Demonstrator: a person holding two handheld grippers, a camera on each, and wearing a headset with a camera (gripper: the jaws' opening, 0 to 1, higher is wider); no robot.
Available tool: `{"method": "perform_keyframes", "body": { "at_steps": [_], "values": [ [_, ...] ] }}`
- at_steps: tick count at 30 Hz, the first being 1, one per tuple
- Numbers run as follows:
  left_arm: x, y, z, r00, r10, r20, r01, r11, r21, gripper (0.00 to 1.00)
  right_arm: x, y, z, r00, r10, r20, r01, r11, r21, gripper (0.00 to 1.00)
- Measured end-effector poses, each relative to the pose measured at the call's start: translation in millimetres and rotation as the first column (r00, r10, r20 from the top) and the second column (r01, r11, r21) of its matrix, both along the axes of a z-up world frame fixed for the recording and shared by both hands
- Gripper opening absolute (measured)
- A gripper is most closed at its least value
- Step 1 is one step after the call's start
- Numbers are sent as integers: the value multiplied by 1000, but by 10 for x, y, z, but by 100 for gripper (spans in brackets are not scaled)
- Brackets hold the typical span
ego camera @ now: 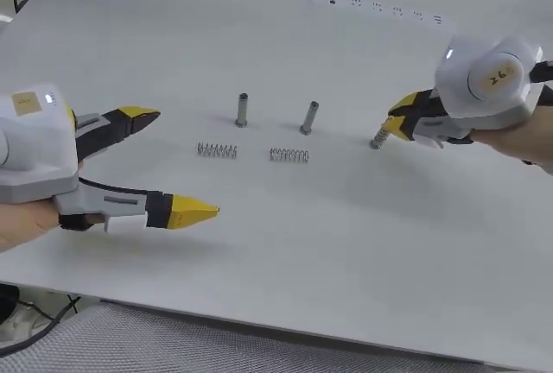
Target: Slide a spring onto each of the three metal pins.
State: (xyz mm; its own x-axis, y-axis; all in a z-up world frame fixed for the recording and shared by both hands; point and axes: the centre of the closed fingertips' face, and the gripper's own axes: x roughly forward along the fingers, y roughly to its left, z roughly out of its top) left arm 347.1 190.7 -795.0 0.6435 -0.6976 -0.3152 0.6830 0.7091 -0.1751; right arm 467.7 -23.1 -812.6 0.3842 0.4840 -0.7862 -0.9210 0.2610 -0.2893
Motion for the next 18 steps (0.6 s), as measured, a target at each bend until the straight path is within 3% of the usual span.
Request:
{"method": "perform_keyframes", "body": {
  "at_steps": [10, 18],
  "values": [
    [-20, -31, -10, 1000, -13, -2, 13, 1000, 4, 97, -55, -4, -86, 1000, -4, -20, 4, 1000, -9, 12],
    [-29, -15, 4, 1000, -9, 0, 9, 1000, 4, 97, -63, 5, -76, 999, -36, -41, 37, 999, 17, 13]
  ]
}}
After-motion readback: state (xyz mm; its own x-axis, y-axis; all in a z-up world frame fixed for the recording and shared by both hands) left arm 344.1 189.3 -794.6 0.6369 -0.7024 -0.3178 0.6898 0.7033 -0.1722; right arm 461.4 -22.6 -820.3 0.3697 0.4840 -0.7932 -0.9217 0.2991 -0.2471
